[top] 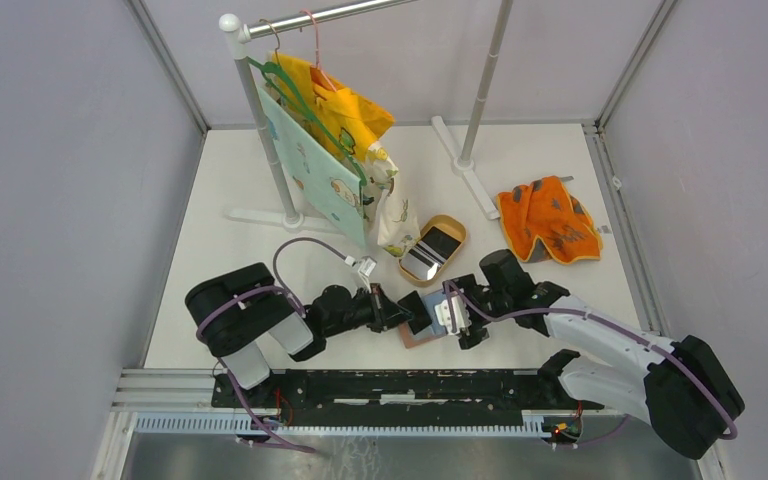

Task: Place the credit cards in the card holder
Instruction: Insert the credit card into the card holder.

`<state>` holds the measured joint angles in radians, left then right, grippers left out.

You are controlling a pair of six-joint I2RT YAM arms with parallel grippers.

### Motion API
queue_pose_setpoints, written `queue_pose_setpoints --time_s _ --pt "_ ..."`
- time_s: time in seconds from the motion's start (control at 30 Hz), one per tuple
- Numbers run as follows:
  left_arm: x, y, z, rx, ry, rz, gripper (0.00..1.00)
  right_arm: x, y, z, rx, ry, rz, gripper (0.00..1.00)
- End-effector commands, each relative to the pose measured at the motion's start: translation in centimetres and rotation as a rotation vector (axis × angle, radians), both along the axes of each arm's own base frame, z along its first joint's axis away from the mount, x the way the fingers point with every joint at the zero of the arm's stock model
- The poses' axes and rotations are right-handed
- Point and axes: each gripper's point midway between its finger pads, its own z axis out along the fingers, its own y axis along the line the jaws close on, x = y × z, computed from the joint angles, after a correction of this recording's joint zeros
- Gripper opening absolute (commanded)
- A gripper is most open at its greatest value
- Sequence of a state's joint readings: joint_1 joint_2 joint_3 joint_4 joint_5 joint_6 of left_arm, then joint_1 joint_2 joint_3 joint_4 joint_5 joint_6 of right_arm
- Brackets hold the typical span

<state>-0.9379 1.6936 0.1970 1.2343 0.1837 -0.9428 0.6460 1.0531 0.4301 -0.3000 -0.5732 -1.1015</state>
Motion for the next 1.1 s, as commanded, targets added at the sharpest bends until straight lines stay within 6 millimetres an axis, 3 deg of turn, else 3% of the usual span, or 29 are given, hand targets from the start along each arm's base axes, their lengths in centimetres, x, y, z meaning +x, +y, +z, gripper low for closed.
queue_pose_setpoints --time_s 0.0,0.2,0.43,1.07 --pt "0.6 0.0 1.8 -0.093 0.024 0.062 0.02 0.1 1.5 2.4 0.083 0.025 0.028 0.96" --pt "0.7 0.6 2.6 -0.134 0.062 0.107 0.02 1.5 1.5 2.4 0.041 0.008 0.006 0.93" --pt "1.1 1.1 1.9 -0.038 0.101 0.145 0.02 2.4 1.4 1.9 -0.005 0.03 -0.017 0.82" --pt "0.5 -0.9 1.6 0.025 0.16 0.158 0.02 4.0 -2.6 -0.5 -0.177 0.023 -0.163 0.72"
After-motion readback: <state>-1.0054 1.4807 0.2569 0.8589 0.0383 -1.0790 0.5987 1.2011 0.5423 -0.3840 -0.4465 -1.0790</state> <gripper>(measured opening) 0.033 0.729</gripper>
